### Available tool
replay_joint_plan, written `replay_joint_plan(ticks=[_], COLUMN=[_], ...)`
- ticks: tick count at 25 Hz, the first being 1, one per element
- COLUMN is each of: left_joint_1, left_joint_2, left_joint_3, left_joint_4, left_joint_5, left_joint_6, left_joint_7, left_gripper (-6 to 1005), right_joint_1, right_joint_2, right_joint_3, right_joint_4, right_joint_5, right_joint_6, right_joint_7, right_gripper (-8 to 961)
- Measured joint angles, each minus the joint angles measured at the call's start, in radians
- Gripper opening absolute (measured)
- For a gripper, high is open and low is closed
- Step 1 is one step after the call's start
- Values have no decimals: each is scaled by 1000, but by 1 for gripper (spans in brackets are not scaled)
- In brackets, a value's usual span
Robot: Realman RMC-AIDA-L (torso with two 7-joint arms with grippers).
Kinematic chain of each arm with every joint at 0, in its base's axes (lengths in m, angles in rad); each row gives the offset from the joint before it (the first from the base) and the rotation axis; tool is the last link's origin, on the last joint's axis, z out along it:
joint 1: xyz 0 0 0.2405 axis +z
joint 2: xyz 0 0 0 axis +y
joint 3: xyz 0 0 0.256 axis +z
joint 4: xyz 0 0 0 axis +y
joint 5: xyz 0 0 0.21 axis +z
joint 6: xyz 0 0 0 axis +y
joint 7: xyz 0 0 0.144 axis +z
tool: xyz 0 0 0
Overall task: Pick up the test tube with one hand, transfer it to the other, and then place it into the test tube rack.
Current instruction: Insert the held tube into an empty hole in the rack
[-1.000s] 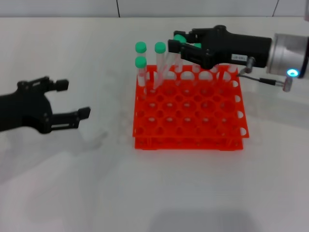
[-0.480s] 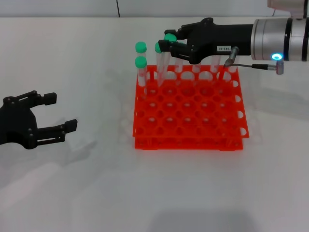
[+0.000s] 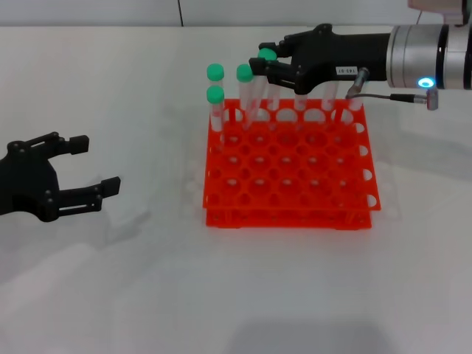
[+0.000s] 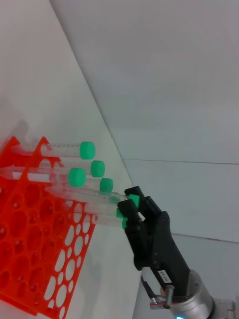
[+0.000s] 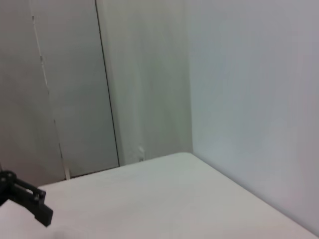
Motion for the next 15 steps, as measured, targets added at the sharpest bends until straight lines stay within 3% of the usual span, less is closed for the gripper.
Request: replay_joint_plan(ticks=[15], left_joint_1=[-12], left_joint_2=[0], left_joint_3=[3], left_joint_4=[-16], left_joint_5=[6], left_joint_6=[-5], left_joint_7=[0], left_gripper=[862], right_joint_1=[30], right_joint_2=[4], right_joint_3=[-30], right_joint_4=[9], right_joint_5=[-30], right_joint_6=[14], right_joint_7=[13], right_gripper=[258])
